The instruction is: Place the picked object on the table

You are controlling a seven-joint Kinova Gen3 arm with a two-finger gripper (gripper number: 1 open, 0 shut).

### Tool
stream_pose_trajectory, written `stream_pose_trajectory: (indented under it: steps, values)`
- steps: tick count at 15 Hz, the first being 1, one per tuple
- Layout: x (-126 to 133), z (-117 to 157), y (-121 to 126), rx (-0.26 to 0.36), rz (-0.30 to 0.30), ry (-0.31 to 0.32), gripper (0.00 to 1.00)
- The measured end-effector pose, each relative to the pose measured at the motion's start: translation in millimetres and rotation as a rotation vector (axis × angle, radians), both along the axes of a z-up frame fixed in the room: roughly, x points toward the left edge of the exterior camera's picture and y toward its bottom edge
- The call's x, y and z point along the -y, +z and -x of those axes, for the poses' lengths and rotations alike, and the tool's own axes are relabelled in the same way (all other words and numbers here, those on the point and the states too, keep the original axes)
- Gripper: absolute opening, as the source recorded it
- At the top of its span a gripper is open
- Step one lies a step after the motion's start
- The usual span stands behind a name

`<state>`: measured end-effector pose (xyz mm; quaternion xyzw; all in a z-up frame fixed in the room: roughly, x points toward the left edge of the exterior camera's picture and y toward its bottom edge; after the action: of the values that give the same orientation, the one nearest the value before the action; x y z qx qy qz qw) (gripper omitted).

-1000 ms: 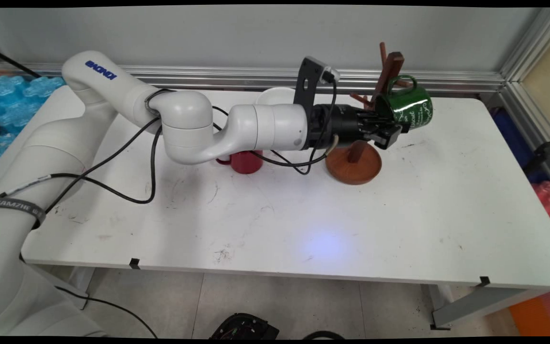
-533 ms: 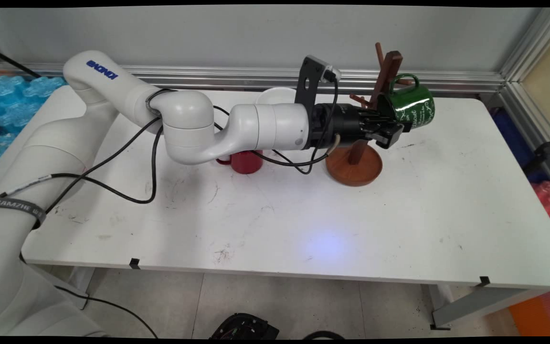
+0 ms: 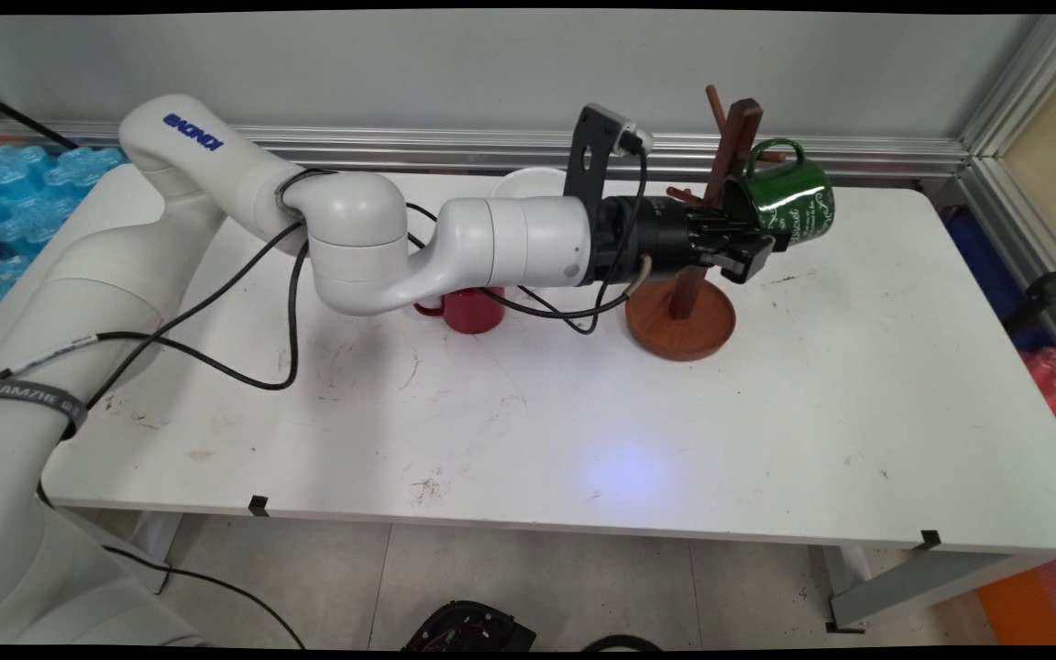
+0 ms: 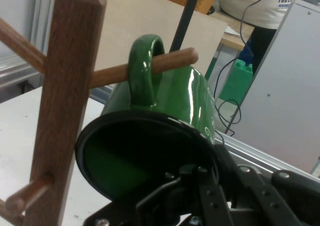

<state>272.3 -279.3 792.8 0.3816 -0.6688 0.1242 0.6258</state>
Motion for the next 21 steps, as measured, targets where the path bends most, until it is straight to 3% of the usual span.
stream_pose_trajectory:
  steps: [21]
  values:
    - [-19.1, -11.5, 16.0, 0.001, -0.003, -0.032, 0.0]
